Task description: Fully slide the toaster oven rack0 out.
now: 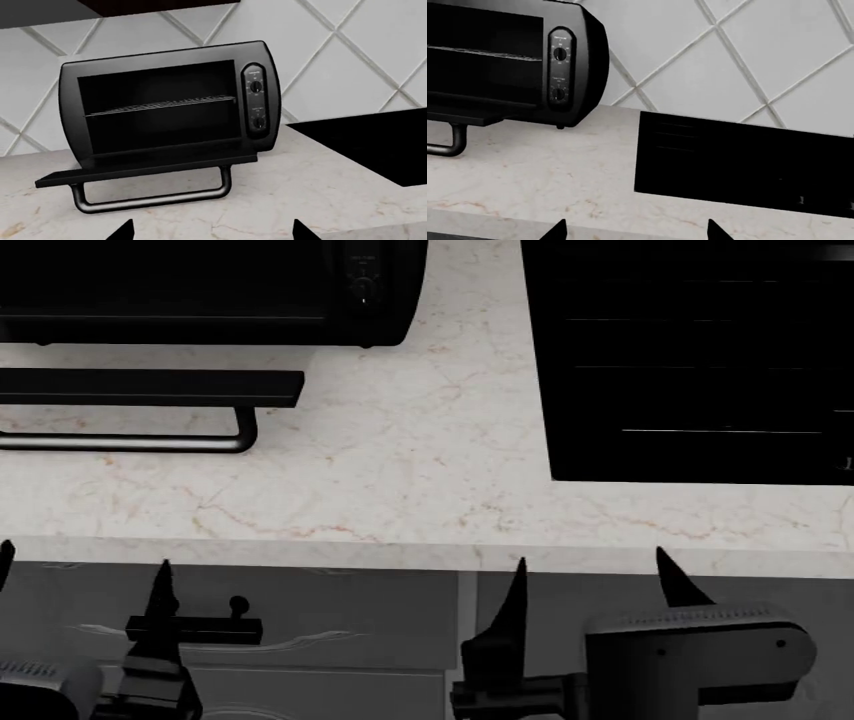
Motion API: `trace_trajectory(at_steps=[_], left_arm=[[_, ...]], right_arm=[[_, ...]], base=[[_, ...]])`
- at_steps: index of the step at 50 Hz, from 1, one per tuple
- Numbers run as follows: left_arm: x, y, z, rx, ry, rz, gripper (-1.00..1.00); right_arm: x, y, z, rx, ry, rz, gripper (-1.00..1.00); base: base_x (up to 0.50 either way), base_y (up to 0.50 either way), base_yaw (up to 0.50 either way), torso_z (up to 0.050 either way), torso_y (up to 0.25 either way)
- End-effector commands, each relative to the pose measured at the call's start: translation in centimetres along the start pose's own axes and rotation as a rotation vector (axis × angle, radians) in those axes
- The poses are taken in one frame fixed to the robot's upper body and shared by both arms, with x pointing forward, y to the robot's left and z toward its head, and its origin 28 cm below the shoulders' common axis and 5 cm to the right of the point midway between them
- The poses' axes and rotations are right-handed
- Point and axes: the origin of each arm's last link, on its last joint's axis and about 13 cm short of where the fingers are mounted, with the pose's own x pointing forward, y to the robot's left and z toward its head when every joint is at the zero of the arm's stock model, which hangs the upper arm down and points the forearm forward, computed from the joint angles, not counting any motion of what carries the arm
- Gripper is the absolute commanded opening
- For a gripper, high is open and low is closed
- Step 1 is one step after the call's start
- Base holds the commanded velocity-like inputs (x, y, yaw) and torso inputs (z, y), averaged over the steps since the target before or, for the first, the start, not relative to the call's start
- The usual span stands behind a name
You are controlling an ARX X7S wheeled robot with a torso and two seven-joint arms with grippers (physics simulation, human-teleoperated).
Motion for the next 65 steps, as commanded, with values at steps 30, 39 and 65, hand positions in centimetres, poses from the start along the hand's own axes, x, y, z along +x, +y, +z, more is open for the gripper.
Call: trace_trajectory(at_steps=[30, 39, 65], left_arm=[[2.2, 2.4, 9.2, 0.059, -0.17, 0.012, 1.0], [2.2, 2.4, 9.3, 0.067, -0.185, 0.012, 1.0], [2.0, 2.4, 9.2, 0.082, -0.199, 0.024, 1.0]], right_arm=[[0.6, -2.0, 9.6, -0.097, -0.118, 0.027, 1.0], [0.6, -2.3, 9.4, -0.101, -0.114, 0.012, 1.0], [0.1, -2.5, 9.7, -0.087, -0.132, 0.006, 1.0]], base=[[0.0, 0.0, 0.0, 0.0, 0.0], [0.01, 0.02, 0.0, 0.0, 0.0], [0.27, 0.15, 0.0, 0.0, 0.0]])
